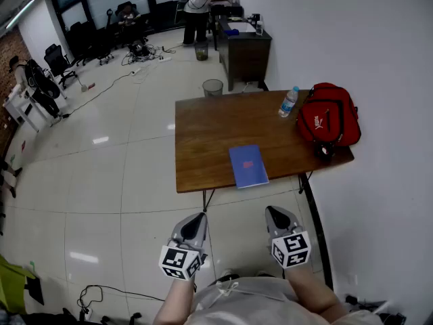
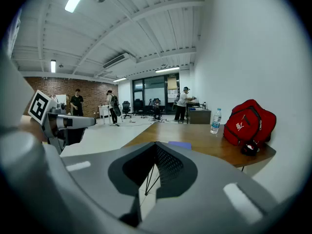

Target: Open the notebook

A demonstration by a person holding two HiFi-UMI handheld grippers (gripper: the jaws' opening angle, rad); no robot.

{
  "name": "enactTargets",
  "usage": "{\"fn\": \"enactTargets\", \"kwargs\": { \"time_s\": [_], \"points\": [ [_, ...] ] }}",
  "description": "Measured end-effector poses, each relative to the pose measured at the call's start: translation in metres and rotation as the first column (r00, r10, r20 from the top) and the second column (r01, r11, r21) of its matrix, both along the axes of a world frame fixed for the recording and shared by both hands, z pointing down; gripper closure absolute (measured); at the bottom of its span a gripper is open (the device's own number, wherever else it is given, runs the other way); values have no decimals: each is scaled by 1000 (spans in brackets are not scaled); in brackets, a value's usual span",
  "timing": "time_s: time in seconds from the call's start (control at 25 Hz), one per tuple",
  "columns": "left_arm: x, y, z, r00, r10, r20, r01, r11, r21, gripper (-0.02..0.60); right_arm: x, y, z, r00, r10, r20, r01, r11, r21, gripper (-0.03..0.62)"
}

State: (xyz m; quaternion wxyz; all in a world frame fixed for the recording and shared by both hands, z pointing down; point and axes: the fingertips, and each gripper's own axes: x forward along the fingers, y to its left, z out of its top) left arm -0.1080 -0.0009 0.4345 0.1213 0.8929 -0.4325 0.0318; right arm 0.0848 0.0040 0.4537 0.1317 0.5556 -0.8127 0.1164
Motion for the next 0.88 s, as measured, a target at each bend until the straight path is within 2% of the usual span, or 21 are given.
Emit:
{"fn": "enactTargets", "kwargs": {
  "time_s": [0.32,0.56,0.8,0.84,0.88],
  "points": [
    [-3,-34,30,1000,-19,-16,18,998,-67,575,4,-30,17,1000,21,-16,-21,999,-36,586],
    [27,-76,52,999,-32,-9,31,994,-104,575,41,-80,48,999,53,-8,-53,994,-92,586],
    [58,-139,84,997,-76,-1,74,983,-167,575,69,-156,92,1000,1,-7,-2,980,-198,586],
    [62,-150,91,997,-81,4,81,981,-175,575,71,-168,102,1000,-14,-2,13,974,-226,527],
    [66,-160,97,996,-85,10,85,979,-185,575,74,-179,113,1000,-27,1,26,967,-254,499]
  ]
}}
